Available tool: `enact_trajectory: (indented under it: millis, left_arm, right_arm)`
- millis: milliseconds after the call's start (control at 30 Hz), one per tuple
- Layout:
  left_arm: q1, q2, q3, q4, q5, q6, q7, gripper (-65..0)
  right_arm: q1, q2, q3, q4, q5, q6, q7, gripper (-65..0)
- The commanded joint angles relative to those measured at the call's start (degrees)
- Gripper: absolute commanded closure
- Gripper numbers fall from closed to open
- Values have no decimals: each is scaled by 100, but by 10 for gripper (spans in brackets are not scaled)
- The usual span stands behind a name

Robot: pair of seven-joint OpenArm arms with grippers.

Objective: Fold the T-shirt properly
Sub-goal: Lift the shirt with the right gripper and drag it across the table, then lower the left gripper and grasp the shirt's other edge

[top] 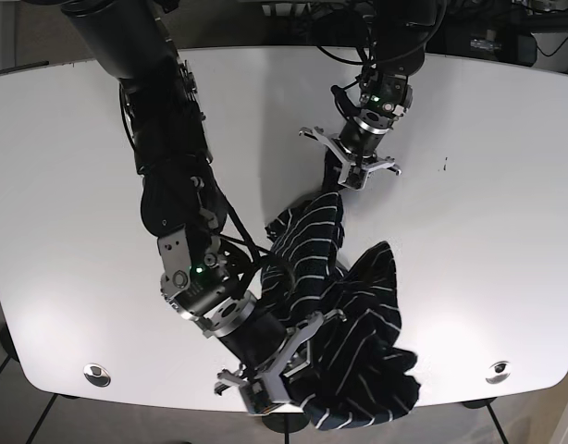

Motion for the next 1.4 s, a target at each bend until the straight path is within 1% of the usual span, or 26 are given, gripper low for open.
enact_trajectory:
  millis: [33, 67, 100, 133, 167, 200, 233, 267, 300, 333, 367, 433, 533, 633, 700, 767, 833, 933, 1000, 1067, 1100, 1200, 1233, 1300, 1367, 1400]
  left_arm:
    - [9, -63, -147, 585, -12, -20, 58, -22]
    - [9, -98, -244, 840, -12, -29, 111, -22]
    - [0, -98, -332, 1104, -20, -46, 330, -22]
    - [-18, -115, -393, 1358, -56, -46, 673, -22]
    - [-158, -115, -552, 1798, -56, -55, 1122, -22]
    - [-290, -115, -666, 2088, -56, -90, 1359, -22]
    - [-405, -115, -780, 2361, -56, -205, 1596, -22]
    - [-624, -115, -982, 2721, -56, -389, 1948, -22]
    - [-1029, -115, -1211, 3002, -56, -609, 2379, -22]
    - [-1319, -115, -1378, 3143, -56, -785, 2687, -22]
    - [-1881, -124, -1607, 3284, -29, -1040, 3170, -22]
    - [-2743, -221, -1932, 3319, -20, -1330, 3803, -24]
    - [-4167, -617, -2064, 3301, -12, -1585, 4673, -25]
    - [-5178, -977, -2037, 3249, -47, -1611, 5245, -25]
    - [-5407, -1170, -2064, 3257, -47, -1752, 5465, -26]
    - [-5231, -1294, -2064, 3337, -56, -1849, 5561, -25]
    - [-4783, -1302, -2143, 3539, -38, -1892, 5623, -25]
    - [-3534, -1276, -2547, 3715, -64, -2007, 5588, -24]
    - [-2787, -1232, -2916, 3732, -64, -2288, 5526, -24]
    - [-1996, -942, -3242, 3732, -47, -2534, 5298, -24]
    - [-1644, -819, -3418, 3723, -47, -2583, 5174, -24]
    - [-756, -546, -3725, 3706, -56, -2583, 4621, -24]
    - [-405, -458, -3743, 3697, -56, -2583, 4313, -24]
    - [-44, -265, -3743, 3697, -56, -2583, 4014, -28]
    - [9, -195, -3716, 3644, -47, -2583, 3856, -35]
    - [-70, -177, -3611, 3539, -47, -2583, 3847, -60]
  right_arm:
    - [277, 61, 319, 113, 44, -35, 200, -19]
    - [338, 123, 424, 95, 44, -35, 121, -19]
    - [400, 149, 504, 42, 44, -44, 77, -19]
    - [452, 167, 592, -98, 35, -44, 68, -19]
    - [593, 167, 811, -309, 35, -44, 68, -19]
    - [681, 167, 970, -467, 35, -44, 59, -19]
    - [804, 167, 1137, -661, 35, -44, 59, -19]
    - [1041, 167, 1312, -968, 35, -44, 59, -19]
    - [1296, 167, 1444, -1355, 35, -44, 68, -19]
    - [1507, 167, 1523, -1593, 35, -44, 68, -19]
    - [1798, 167, 1646, -1927, 35, -44, 68, -19]
    - [2263, 149, 1726, -2340, 44, -44, 68, -19]
    - [2861, 140, 1726, -2560, 70, -52, 68, -19]
    - [3160, 167, 1726, -2612, 97, -61, 59, -19]
    - [3055, 167, 1743, -2489, 97, -61, 24, -19]
    - [2580, 167, 1831, -2155, 97, -61, -161, -19]
    - [1894, 167, 2033, -1663, 88, -61, -407, -19]
    - [540, 167, 2192, -889, 97, -61, -495, -19]
    - [-260, 167, 2192, -494, 106, -61, -495, -19]
    - [-1148, 149, 2192, -45, 106, -61, -477, -19]
    - [-1517, 149, 2192, 95, 106, -61, -468, -19]
    - [-2501, 131, 2200, 359, 106, -61, -398, -21]
    - [-2906, 123, 2200, 403, 106, -61, -266, -21]
    - [-3319, 123, 2200, 482, 106, -61, -108, -21]
    - [-3548, 114, 2183, 535, 114, -52, -73, -21]
    - [-3600, 114, 2183, 570, 114, -52, -64, -21]
